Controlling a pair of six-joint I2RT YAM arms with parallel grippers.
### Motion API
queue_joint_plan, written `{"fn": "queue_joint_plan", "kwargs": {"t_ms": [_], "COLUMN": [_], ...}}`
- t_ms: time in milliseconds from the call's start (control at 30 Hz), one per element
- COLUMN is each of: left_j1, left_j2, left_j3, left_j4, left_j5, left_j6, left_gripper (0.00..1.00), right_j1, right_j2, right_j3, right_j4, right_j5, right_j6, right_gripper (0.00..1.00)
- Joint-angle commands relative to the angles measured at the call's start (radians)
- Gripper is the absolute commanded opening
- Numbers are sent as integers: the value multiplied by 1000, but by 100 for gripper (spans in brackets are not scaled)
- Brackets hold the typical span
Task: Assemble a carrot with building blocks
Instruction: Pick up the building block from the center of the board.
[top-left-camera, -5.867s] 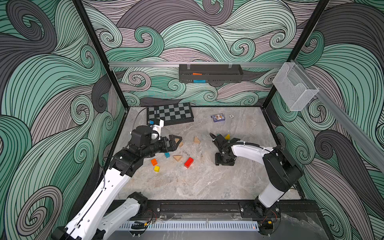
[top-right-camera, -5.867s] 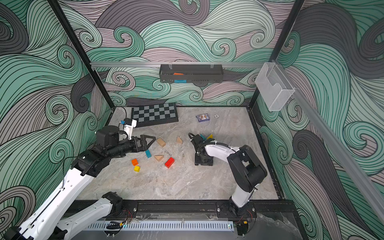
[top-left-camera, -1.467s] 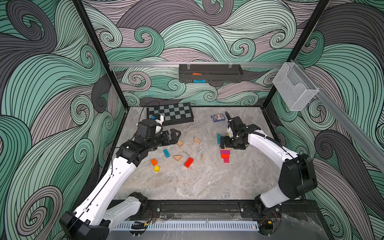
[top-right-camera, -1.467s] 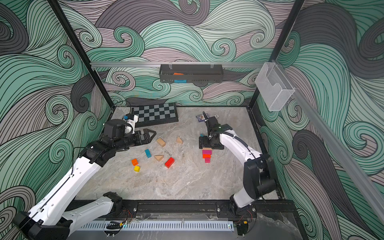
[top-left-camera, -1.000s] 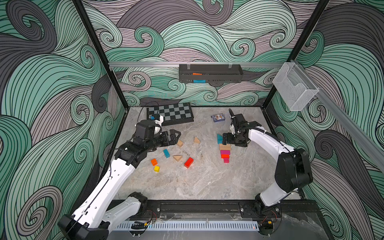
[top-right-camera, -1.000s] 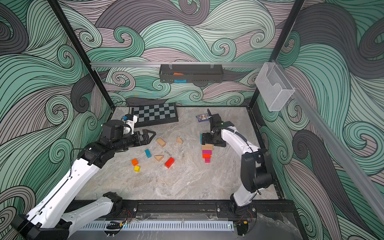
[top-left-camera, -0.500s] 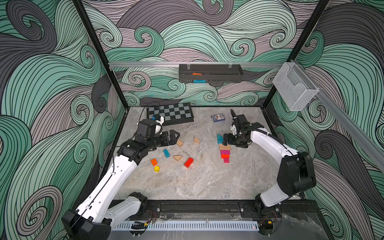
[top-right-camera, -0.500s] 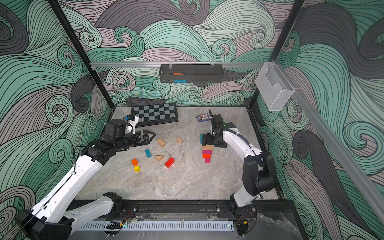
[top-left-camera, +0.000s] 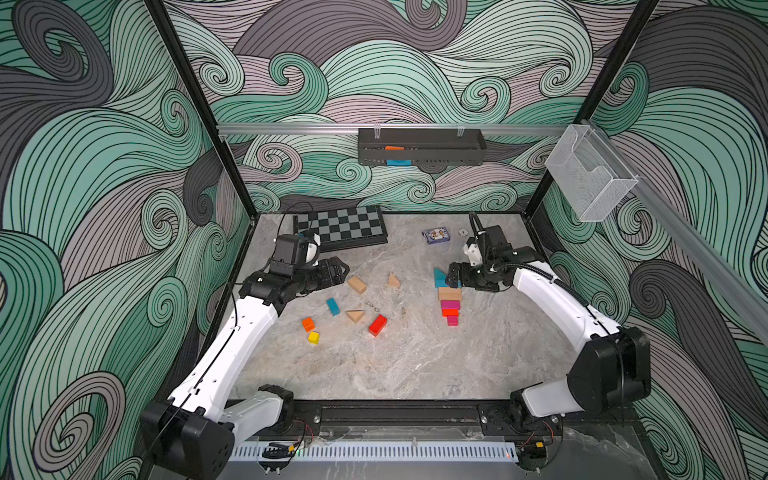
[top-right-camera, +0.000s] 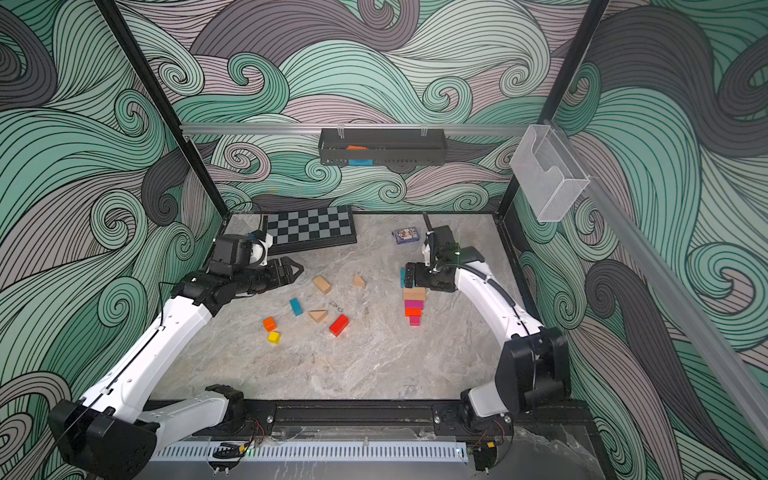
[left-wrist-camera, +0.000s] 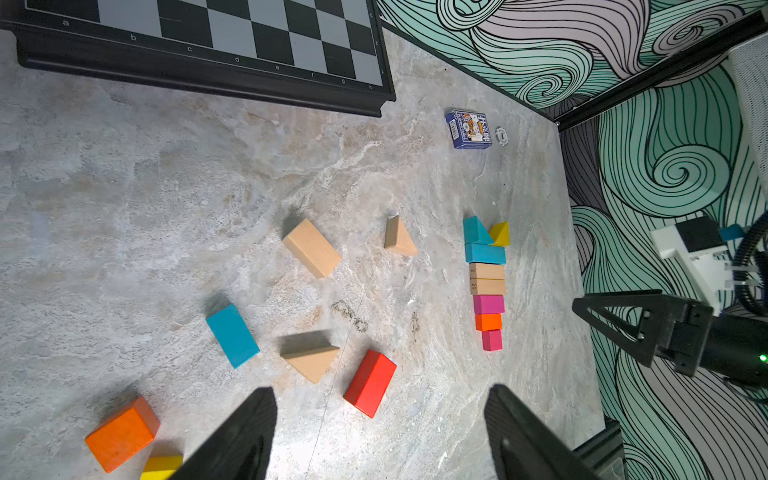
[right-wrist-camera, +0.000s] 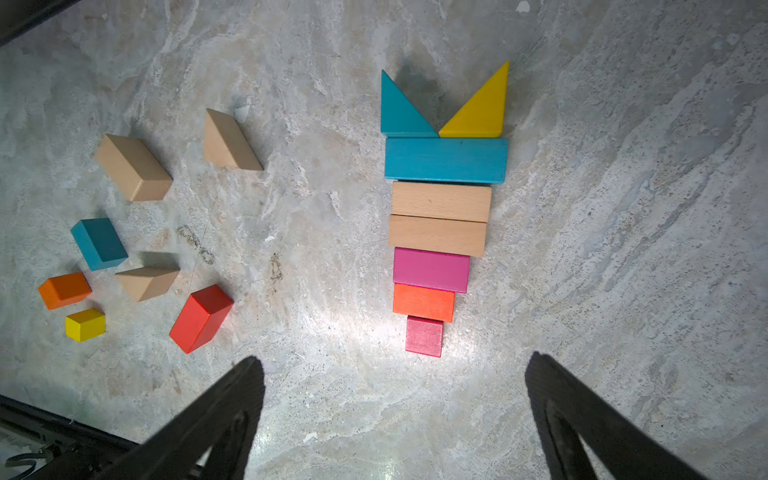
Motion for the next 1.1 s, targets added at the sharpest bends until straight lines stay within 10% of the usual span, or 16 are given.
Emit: {"fn": "queue_joint_plan", "kwargs": {"t_ms": [0, 300, 633, 1067], "left_j1": [15, 17, 17, 18], "left_j2": [26, 114, 226, 440], "left_j3": [18, 26, 3, 49], "left_j4": [-33, -34, -47, 69], "left_j5": [11, 19, 45, 36], "left_j6": [-5, -14, 5, -107], "left_gripper": [74, 39, 59, 59], "right_j1": [-3, 60, 164, 193], "right_j2": [-25, 11, 32, 178], "right_j3": [1, 28, 60, 236], "right_j4": [-10, -6, -7, -82], "right_j5": [-36, -109, -101, -6], "right_j6": [-16, -33, -56, -70], "right_gripper": [99, 99, 96, 99]}}
